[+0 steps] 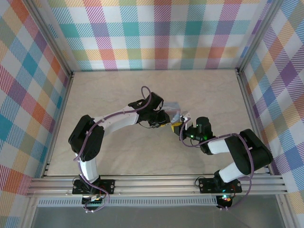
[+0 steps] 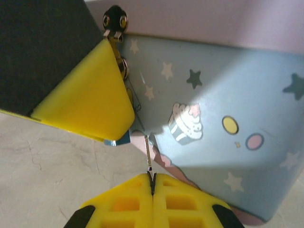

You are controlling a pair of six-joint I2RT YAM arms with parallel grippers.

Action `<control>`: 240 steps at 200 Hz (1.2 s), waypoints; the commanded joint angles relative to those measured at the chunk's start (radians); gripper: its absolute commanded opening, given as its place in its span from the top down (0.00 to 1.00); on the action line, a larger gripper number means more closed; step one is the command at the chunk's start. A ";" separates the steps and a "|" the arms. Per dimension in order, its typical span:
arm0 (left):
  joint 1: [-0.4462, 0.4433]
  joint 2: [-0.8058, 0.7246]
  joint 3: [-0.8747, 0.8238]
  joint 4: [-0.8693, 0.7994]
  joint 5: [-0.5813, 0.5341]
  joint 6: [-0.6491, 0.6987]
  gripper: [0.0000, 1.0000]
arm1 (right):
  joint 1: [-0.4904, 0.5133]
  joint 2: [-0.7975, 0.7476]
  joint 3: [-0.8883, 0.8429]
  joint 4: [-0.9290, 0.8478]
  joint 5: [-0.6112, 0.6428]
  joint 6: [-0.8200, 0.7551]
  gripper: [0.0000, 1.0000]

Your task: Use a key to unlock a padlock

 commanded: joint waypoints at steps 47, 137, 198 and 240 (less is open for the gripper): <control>-0.003 -0.015 0.023 -0.003 0.020 0.025 0.85 | 0.034 -0.001 -0.025 0.012 -0.040 0.028 1.00; 0.003 -0.020 0.023 -0.019 0.017 0.041 0.85 | 0.039 -0.023 -0.013 -0.017 -0.062 0.025 1.00; 0.004 -0.020 0.023 -0.015 0.022 0.040 0.85 | 0.042 -0.024 -0.027 -0.018 -0.069 0.032 1.00; 0.003 -0.022 0.020 -0.015 0.022 0.040 0.85 | 0.046 -0.015 -0.006 -0.016 -0.078 0.032 1.00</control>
